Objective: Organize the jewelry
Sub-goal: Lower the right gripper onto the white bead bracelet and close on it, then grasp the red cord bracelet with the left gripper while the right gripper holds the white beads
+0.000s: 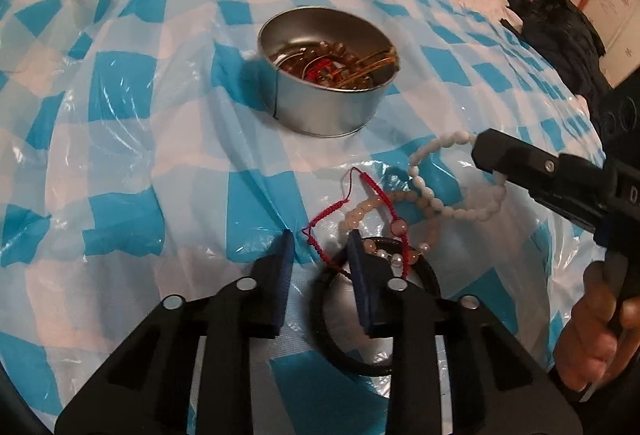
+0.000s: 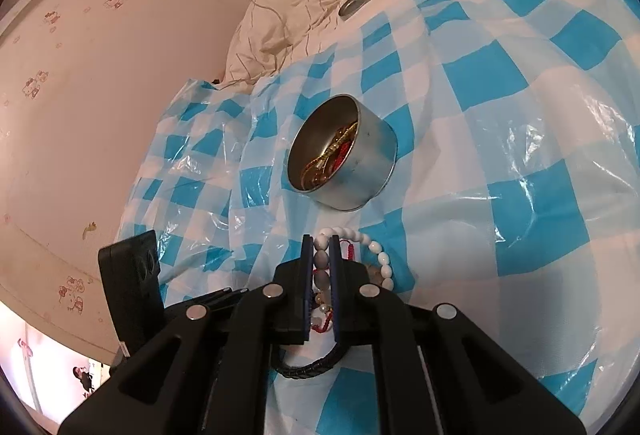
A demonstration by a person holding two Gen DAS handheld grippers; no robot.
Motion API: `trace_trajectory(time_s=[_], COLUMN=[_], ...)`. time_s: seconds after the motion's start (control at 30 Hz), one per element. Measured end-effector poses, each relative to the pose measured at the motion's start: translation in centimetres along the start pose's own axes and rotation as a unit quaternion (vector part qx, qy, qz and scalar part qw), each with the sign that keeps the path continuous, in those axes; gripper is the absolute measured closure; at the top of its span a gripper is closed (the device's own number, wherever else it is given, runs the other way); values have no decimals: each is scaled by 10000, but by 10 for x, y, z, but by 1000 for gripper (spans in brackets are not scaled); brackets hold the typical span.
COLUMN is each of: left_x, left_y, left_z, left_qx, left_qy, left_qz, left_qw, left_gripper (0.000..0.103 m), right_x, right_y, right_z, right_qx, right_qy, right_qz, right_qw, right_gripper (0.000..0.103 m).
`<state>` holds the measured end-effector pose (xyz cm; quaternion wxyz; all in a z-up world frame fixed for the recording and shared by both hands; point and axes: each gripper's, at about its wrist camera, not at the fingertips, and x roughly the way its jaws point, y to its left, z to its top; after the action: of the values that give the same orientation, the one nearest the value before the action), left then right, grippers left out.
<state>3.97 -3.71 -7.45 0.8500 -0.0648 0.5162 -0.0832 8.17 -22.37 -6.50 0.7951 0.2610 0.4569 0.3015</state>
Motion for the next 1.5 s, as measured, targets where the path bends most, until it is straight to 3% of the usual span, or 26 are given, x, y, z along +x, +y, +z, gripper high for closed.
trace_trajectory(time_s=[0.17, 0.3, 0.93, 1.17, 1.23, 1.3, 1.5], left_x=[-14, -23, -18, -17, -16, -15, -10], left_y=[-1, 1, -8, -10, -10, -9, -14], left_z=[2, 4, 1, 0, 0, 0, -5], left_qx=[123, 106, 502, 544, 525, 473, 541], left_qy=[-135, -246, -219, -202, -181, -135, 1], left_qz=[-235, -379, 362, 421, 356, 232, 158], left_qw=[9996, 9989, 9978, 9974, 9978, 9985, 9984], left_gripper=[101, 102, 96, 77, 68, 50, 27], right_x=[0, 0, 6, 7, 7, 7, 9], right_y=[-1, -1, -2, -1, -2, -2, -1], right_z=[0, 0, -3, -4, -4, -4, -6], right_qx=[22, 40, 57, 55, 49, 63, 19], right_qy=[-6, -11, 98, 107, 110, 111, 184], right_qz=[16, 8, -5, 0, -11, -9, -189], right_qw=[10000, 10000, 9999, 9999, 9999, 9999, 9997], right_gripper=[95, 95, 95, 94, 94, 94, 93])
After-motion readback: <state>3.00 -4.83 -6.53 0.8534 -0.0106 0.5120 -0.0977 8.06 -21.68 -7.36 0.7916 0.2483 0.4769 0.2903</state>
